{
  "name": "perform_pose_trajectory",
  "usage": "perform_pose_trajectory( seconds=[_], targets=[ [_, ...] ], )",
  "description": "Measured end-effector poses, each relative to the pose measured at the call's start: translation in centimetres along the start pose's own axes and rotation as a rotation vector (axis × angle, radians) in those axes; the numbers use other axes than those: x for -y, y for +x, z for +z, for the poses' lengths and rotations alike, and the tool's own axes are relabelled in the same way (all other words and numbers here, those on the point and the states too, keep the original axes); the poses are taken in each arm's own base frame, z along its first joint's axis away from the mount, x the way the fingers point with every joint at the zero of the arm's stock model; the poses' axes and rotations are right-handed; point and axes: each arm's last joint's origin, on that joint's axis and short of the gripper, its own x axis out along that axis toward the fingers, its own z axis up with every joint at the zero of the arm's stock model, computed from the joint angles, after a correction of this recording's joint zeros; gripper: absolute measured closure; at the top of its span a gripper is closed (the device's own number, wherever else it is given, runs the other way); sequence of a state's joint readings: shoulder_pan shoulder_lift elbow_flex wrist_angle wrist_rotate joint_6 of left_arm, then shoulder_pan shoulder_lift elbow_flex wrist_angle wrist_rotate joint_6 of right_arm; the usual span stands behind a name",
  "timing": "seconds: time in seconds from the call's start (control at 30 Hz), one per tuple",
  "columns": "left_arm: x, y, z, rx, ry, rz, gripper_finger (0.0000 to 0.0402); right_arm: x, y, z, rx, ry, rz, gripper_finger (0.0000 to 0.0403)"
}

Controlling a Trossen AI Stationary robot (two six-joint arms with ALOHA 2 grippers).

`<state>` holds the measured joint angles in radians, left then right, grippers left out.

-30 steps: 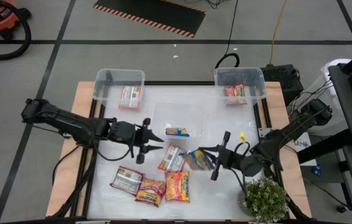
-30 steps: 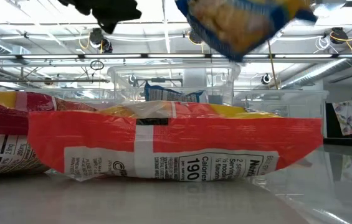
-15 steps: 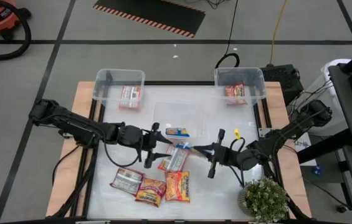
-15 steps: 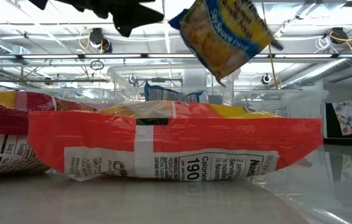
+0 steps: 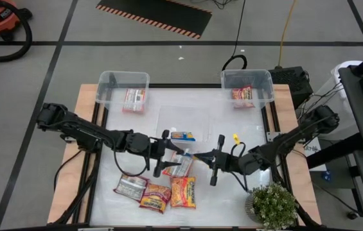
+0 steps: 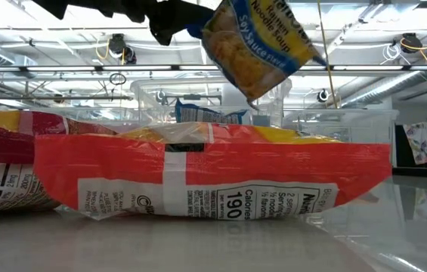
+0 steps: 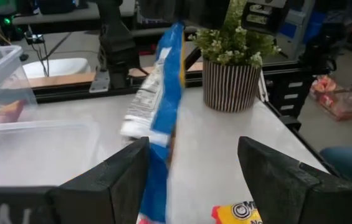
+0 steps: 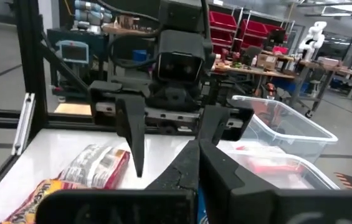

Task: Sort Maruchan noodles
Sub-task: Put the blue noodle pack into the bottom transparent bin

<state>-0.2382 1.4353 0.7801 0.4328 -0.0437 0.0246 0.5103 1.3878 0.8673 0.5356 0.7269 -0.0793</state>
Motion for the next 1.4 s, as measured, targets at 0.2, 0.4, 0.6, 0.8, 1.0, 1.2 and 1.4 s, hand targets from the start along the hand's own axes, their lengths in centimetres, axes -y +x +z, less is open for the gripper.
perform_pose_trajectory(
  seconds=[0.2,0.4,0.6,0.8,1.0,1.2,1.4],
  targets=[
    [-0.1,0.0,0.2,0.019,0.017,0.006,0.0151,0.0,0.0,0.2,0.021,0.008,-0.003,0.0403],
    [-0.2,0.4,0.1,0.047,0.01,0.029,0.0151,0.3,0.4,0.3,0.029,0.04,0.032,0.0403],
    [0.1,0.7,0.1,0.07,-0.034,-0.038,0.015,0.3,0.4,0.3,0.029,0.038,0.032,0.0403],
    [-0.6,0.7,0.0,0.059,-0.065,-0.02,0.015,0.4,0.5,0.3,0.035,0.041,0.051,0.0403],
    [-0.4,1.7,-0.9,0.056,-0.05,-0.023,0.0112,0.4,0.5,0.3,0.036,0.043,0.051,0.0403],
    [-0.5,2.8,-1.8,0.073,-0.043,-0.013,0.0063,0.4,0.5,0.4,0.041,0.046,0.05,0.0403],
    [-0.5,3.2,-1.9,0.061,-0.031,-0.052,0.0081,0.4,0.5,0.4,0.041,0.039,0.051,0.0403]
  ],
)
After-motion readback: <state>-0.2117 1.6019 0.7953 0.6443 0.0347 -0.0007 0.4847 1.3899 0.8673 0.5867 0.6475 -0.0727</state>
